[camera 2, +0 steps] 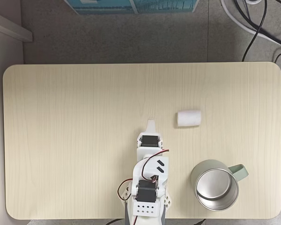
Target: Grasp a dressing and put it in the cup.
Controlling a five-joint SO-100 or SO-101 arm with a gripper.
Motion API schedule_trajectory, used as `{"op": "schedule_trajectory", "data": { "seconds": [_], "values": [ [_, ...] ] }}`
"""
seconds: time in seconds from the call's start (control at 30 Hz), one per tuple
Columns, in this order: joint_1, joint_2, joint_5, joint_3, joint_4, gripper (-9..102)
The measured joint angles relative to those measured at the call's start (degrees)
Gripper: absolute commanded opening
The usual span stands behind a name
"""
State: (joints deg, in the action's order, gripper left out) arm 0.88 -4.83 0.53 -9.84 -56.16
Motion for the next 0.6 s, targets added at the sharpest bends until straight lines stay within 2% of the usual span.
{"op": "schedule_trajectory", "data": {
  "seconds": [0.6],
  "values": [
    [1.0,0.0,0.0,0.2,1.4,0]
  ]
}}
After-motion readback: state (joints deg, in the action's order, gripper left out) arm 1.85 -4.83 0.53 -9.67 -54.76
